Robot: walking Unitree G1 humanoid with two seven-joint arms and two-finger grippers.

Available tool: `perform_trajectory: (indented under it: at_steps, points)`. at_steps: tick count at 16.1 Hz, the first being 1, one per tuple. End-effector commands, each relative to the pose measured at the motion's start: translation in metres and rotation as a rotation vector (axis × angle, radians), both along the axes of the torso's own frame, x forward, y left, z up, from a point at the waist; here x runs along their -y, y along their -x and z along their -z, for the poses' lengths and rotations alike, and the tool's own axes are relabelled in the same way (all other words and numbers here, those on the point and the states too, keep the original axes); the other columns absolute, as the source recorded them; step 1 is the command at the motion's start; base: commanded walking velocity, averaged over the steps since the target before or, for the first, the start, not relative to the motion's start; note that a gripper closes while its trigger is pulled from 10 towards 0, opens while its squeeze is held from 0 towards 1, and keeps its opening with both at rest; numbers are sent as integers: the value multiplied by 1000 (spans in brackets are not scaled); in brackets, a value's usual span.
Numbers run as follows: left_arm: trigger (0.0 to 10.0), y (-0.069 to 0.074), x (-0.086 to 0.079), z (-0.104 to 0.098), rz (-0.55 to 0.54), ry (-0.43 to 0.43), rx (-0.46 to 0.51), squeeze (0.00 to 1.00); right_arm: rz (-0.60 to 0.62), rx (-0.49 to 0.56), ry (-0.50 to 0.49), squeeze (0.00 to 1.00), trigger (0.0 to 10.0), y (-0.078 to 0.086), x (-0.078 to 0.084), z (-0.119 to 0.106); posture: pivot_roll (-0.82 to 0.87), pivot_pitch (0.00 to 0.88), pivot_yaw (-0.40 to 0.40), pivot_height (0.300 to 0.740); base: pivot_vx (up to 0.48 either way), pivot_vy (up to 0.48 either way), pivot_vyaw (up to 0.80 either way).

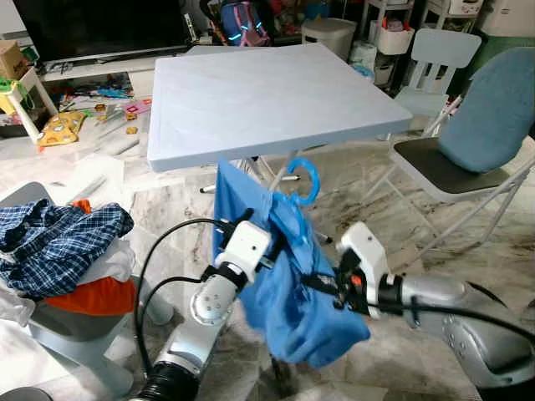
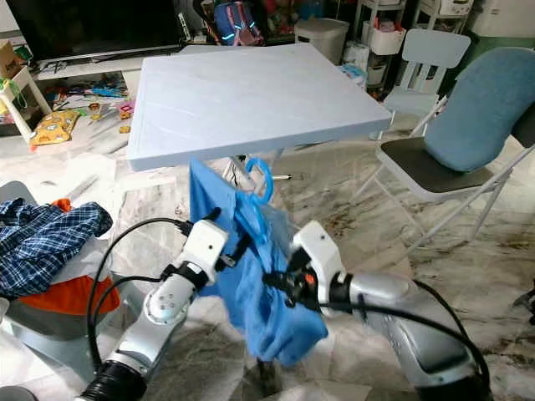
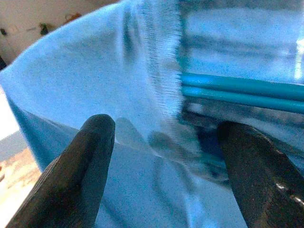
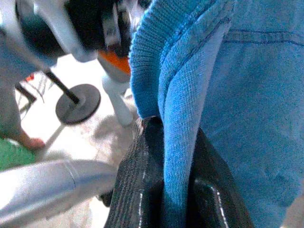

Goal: Hang hanger

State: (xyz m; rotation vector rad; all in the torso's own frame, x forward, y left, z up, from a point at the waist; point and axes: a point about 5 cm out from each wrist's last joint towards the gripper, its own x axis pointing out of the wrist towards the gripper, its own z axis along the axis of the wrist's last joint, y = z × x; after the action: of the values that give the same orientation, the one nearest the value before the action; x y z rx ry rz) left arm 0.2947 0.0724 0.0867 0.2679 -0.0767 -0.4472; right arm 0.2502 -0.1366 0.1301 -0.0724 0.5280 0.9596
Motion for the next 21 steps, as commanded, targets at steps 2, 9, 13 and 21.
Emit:
perform_trajectory:
  at_steps: [2, 9, 13, 21]
  points:
    - [10000, 1, -8, 5, -20, 1, -52, 0, 2, 57, 7, 0, 10000, -5, 0, -4, -115, 0, 9, 740, 0, 0, 0]
    - [0, -4, -14, 7, -47, 8, -49, 0, -194, -20, -2, 0, 10000, 27, 6, 0, -122, 0, 17, 740, 0, 0, 0]
    - [0, -6, -19, 9, -59, 1, -57, 0, -182, -4, 64, 0, 10000, 26, 16, 5, -121, 0, 19, 740, 0, 0, 0]
    - [0, 3, -12, 11, 0, 72, -104, 0, 7, 134, 137, 0, 10000, -10, 19, 4, -110, 0, 13, 740, 0, 0, 0]
